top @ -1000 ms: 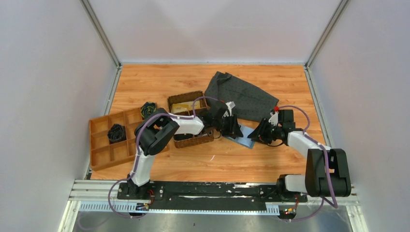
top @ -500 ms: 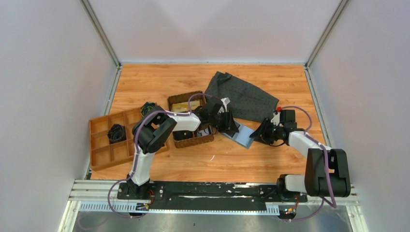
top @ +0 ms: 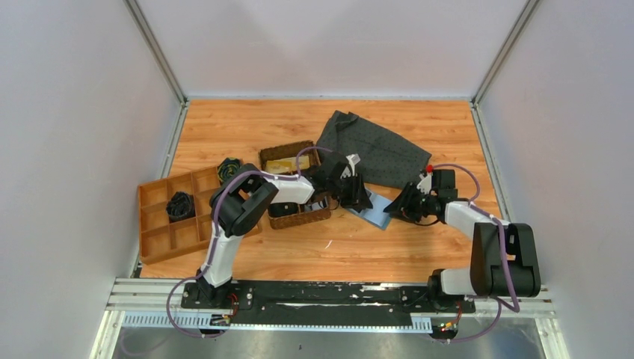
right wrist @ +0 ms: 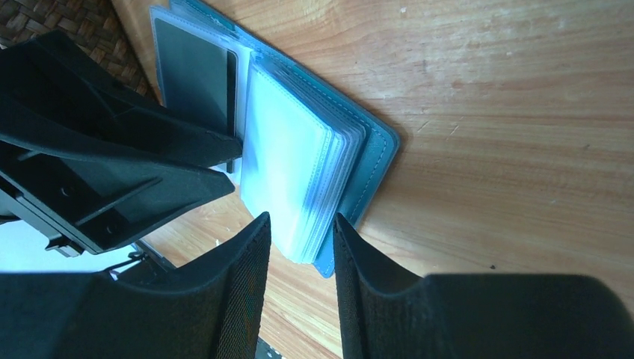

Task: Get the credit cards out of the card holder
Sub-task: Remove the credit card from the card holder.

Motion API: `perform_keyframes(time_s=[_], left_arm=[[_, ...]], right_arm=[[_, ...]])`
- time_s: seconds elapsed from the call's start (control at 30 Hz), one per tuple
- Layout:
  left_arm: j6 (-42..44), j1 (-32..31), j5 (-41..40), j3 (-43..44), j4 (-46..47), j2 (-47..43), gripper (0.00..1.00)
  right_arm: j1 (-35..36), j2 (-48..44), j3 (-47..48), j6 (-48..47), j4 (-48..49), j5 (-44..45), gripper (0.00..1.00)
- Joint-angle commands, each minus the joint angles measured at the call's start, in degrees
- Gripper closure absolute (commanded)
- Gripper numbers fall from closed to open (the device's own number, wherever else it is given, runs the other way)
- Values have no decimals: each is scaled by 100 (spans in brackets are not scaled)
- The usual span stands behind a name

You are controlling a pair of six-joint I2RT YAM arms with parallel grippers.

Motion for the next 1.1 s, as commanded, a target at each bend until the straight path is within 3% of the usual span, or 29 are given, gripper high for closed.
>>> perform_keyframes(time_s=[0.0, 0.57, 0.83, 1.07], left_arm=[[48, -38, 33, 96, -160, 174, 59], [34, -238, 156, 281, -160, 267, 59], [151, -3, 328, 186, -174, -476, 58], [135, 175, 57, 222, -778, -1080, 58]], right_arm=[[-48, 149, 21, 54, 103, -180, 62], [14, 301, 314, 165, 215, -606, 62], [14, 159, 406, 264, 422, -795, 62], [334, 401, 692, 521, 685, -808, 62]])
